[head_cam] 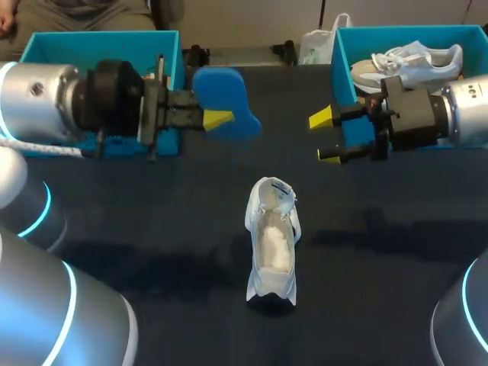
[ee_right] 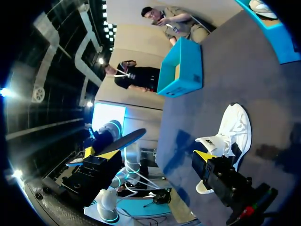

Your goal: Take the shoe out of the shoebox, open the shoe tongue, remove and reinsert the insole, then place the shoe into the shoebox

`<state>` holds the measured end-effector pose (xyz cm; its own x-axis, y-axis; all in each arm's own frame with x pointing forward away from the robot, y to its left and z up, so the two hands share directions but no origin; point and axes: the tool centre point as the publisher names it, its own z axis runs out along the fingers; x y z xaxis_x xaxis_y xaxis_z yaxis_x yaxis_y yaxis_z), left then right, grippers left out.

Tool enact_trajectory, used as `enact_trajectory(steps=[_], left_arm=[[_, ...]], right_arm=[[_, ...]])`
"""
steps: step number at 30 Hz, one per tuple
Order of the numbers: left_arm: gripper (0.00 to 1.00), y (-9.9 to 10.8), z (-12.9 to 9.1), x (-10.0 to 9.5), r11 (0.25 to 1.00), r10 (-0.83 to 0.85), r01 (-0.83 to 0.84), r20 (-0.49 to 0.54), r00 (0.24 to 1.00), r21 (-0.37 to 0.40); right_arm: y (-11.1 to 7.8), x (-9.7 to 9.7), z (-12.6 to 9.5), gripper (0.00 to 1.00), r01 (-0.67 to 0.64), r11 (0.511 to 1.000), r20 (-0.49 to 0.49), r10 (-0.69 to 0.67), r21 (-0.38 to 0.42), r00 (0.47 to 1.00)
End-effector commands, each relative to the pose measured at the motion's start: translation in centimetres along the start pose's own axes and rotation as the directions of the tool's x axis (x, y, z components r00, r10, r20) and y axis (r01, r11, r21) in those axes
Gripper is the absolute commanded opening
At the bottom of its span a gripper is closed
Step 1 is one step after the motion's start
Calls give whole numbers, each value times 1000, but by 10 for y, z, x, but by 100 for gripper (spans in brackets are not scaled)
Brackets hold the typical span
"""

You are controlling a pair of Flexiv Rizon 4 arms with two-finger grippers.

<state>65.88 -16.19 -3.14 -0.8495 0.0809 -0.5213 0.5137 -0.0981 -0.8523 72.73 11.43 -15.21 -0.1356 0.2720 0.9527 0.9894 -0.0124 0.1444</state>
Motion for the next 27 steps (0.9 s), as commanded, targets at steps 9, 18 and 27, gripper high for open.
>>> enact_trajectory(steps=[9, 18, 27], left_arm=[[0, 16, 8, 2, 859, 512, -511, 34, 858, -34], [0, 36, 9, 4, 742, 670, -667, 29, 742, -63], [0, 49, 10, 1, 663, 747, -744, 7, 665, -84]], right_arm=[[0, 0, 1, 100, 0, 1000, 2, 0, -1, 1000], [0, 0, 1, 100, 0, 1000, 2, 0, -1, 1000], [0, 0, 1, 100, 0, 1000, 2, 0, -1, 1000]])
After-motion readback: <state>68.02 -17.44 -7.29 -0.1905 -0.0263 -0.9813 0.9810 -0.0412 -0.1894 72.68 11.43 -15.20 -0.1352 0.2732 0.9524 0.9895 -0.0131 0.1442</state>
